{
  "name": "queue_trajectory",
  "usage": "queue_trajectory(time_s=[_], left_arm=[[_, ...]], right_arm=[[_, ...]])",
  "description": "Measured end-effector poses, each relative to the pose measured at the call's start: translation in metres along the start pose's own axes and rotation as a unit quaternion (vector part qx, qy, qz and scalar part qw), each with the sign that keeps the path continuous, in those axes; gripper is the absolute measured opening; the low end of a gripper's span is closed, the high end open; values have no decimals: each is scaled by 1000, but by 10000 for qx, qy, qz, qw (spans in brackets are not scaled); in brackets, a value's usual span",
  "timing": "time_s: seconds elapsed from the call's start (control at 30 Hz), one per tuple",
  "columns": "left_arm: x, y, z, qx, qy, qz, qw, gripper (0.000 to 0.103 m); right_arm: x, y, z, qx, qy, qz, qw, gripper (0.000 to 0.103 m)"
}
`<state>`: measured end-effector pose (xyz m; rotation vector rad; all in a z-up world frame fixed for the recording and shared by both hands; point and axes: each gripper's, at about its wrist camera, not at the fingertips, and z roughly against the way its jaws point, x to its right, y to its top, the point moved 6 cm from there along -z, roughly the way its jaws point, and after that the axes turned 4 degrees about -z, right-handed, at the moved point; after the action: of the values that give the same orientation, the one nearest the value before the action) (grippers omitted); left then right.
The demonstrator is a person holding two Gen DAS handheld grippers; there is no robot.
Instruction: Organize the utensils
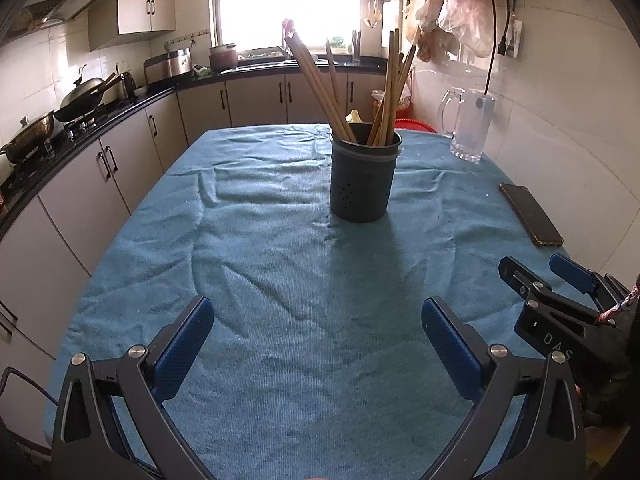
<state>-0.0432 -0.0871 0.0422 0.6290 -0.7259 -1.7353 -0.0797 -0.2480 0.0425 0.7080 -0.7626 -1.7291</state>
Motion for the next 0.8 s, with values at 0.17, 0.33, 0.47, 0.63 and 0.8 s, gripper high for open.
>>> queue_trajectory(time_s=[0.17, 0.33, 0.47, 0.63, 0.8], left_arm=[[-1, 2, 1, 42, 60, -5, 10000, 103], [-2, 3, 0, 40, 71, 10, 10000, 103], [-4, 3, -1, 23, 85, 43, 10000, 103], [-6, 3, -2, 2, 91, 48, 9999, 103], [-9, 6, 3, 63, 123, 19, 9999, 103]], right_arm=[[1, 4, 1, 33, 26, -15, 10000, 79], [-2, 5, 0, 29, 40, -6, 10000, 79], [-4, 3, -2, -11, 62, 28, 10000, 79], [-7, 1, -4, -71, 94, 39, 9999, 79], [-7, 2, -3, -93, 116, 48, 9999, 79]])
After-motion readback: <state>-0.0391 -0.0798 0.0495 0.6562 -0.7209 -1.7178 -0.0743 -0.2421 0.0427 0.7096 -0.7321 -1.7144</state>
